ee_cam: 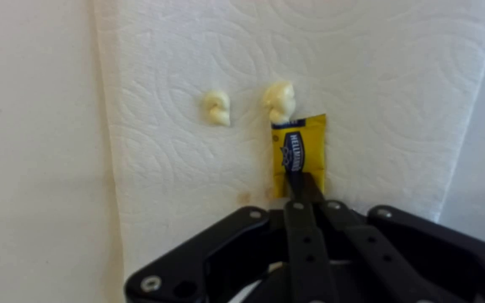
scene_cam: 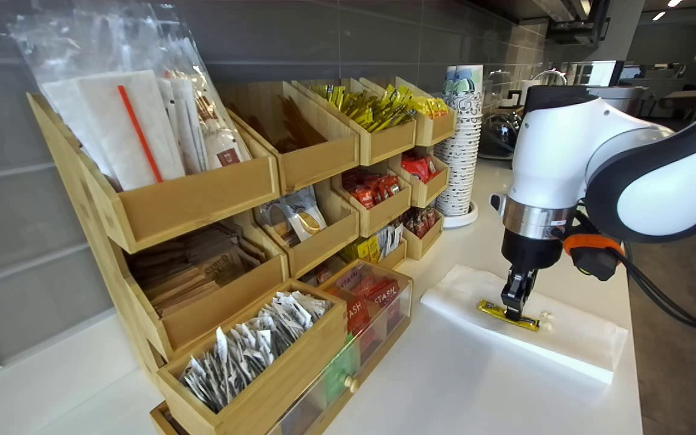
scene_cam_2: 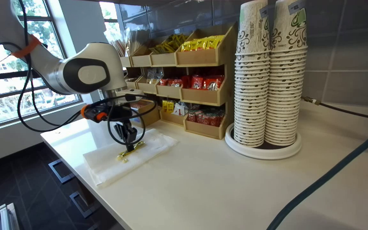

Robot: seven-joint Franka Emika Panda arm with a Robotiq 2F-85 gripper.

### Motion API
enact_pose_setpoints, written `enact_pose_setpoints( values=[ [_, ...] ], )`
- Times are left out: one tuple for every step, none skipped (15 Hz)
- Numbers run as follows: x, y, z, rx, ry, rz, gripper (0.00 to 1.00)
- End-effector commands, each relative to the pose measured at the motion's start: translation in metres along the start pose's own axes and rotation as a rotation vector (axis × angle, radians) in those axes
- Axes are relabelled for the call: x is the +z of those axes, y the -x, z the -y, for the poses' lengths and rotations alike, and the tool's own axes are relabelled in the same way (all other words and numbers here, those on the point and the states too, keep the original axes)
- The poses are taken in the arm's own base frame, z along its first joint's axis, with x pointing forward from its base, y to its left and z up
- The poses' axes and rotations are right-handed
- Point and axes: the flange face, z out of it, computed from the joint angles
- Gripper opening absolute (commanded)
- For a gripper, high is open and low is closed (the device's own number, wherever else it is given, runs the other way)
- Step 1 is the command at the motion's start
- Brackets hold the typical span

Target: Press down twice on the yellow snack.

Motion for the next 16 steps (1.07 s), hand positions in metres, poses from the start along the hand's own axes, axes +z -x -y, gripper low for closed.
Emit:
enact_pose_setpoints(
  values=[
    [-0.003, 0.003, -0.002, 0.006, 0.002, -0.008, 0.0],
    [-0.004, 0.003, -0.003, 0.007, 0.003, -0.008, 0.0],
    [-0.005, 0.003, -0.003, 0.008, 0.006, -0.007, 0.0],
    [-0.007, 0.003, -0.002, 0.008, 0.006, -0.01, 0.0],
    [-0.009, 0.002, -0.001, 0.007, 0.008, -0.012, 0.0],
    [-0.01, 0.002, -0.001, 0.006, 0.009, -0.014, 0.0],
    [-0.012, 0.002, -0.001, 0.005, 0.009, -0.016, 0.0],
    [-0.014, 0.002, -0.001, 0.006, 0.01, -0.018, 0.0],
    [-0.016, 0.002, 0.0, 0.005, 0.011, -0.021, 0.0],
    [-0.018, 0.002, -0.001, 0.006, 0.013, -0.022, 0.0],
    [-0.021, 0.002, -0.001, 0.006, 0.013, -0.025, 0.0],
    [-0.023, 0.002, -0.001, 0.006, 0.012, -0.028, 0.0],
    [-0.026, 0.002, -0.001, 0.003, 0.007, -0.028, 0.0],
    [-0.029, 0.002, -0.001, -0.001, 0.003, -0.026, 0.26],
    [-0.031, 0.003, -0.002, 0.004, 0.006, -0.027, 0.28],
    [-0.034, 0.003, -0.002, 0.003, 0.007, -0.025, 0.33]
  ],
)
